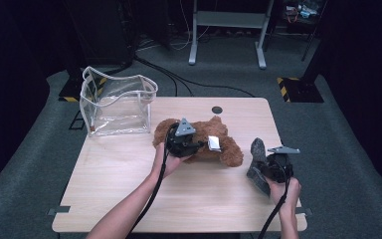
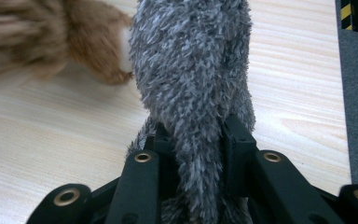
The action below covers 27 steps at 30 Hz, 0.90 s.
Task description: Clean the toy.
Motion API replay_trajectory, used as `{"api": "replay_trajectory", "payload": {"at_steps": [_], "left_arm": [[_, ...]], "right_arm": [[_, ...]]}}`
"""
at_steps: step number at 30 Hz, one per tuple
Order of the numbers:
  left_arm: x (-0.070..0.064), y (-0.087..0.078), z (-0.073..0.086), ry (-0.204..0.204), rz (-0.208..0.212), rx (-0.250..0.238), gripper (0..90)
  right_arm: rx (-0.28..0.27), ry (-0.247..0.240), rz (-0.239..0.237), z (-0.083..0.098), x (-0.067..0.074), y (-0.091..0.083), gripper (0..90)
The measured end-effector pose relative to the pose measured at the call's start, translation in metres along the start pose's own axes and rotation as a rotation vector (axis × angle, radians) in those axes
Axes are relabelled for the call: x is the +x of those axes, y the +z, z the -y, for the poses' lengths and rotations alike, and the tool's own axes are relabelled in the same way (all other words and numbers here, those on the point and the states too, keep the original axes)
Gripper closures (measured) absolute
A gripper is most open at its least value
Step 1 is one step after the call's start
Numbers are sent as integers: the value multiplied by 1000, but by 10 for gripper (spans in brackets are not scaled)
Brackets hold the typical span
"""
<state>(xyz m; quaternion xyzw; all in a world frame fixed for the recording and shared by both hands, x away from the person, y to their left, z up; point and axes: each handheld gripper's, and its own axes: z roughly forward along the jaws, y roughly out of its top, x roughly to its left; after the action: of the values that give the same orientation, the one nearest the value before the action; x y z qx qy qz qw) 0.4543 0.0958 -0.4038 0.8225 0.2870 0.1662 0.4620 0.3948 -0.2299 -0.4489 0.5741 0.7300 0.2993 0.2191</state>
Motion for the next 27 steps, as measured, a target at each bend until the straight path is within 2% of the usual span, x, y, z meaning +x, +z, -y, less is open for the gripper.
{"api": "replay_trajectory", "payload": {"at_steps": [5, 10, 12, 15, 17, 19, 20, 22, 24, 27], "left_arm": [[19, 21, 8, -25, -37, 66, 661], [30, 31, 15, -53, -61, 90, 607], [33, 34, 17, -70, -84, 101, 541], [35, 35, 20, -72, -117, 119, 434], [34, 34, 24, -77, -147, 106, 383], [34, 33, 28, -87, -164, 99, 344], [35, 32, 30, -75, -171, 109, 329], [35, 30, 33, -88, -192, 100, 295], [35, 25, 36, -75, -227, 86, 290], [37, 20, 38, -83, -283, 57, 270]], "right_arm": [[3, -4, -7, 0, 2, 3, 712], [11, -5, -10, 2, 3, 5, 709], [14, -1, -10, 2, 3, 5, 707], [12, 3, -10, 3, 2, 4, 705], [11, 1, -7, 3, 1, 3, 705], [10, 2, -8, 4, 1, 3, 704], [7, 9, -4, 4, 1, 3, 704], [9, 8, -9, 4, 0, 2, 703], [2, -2, -10, 4, -1, 2, 703], [4, 4, -11, 3, 0, 2, 703]]}}
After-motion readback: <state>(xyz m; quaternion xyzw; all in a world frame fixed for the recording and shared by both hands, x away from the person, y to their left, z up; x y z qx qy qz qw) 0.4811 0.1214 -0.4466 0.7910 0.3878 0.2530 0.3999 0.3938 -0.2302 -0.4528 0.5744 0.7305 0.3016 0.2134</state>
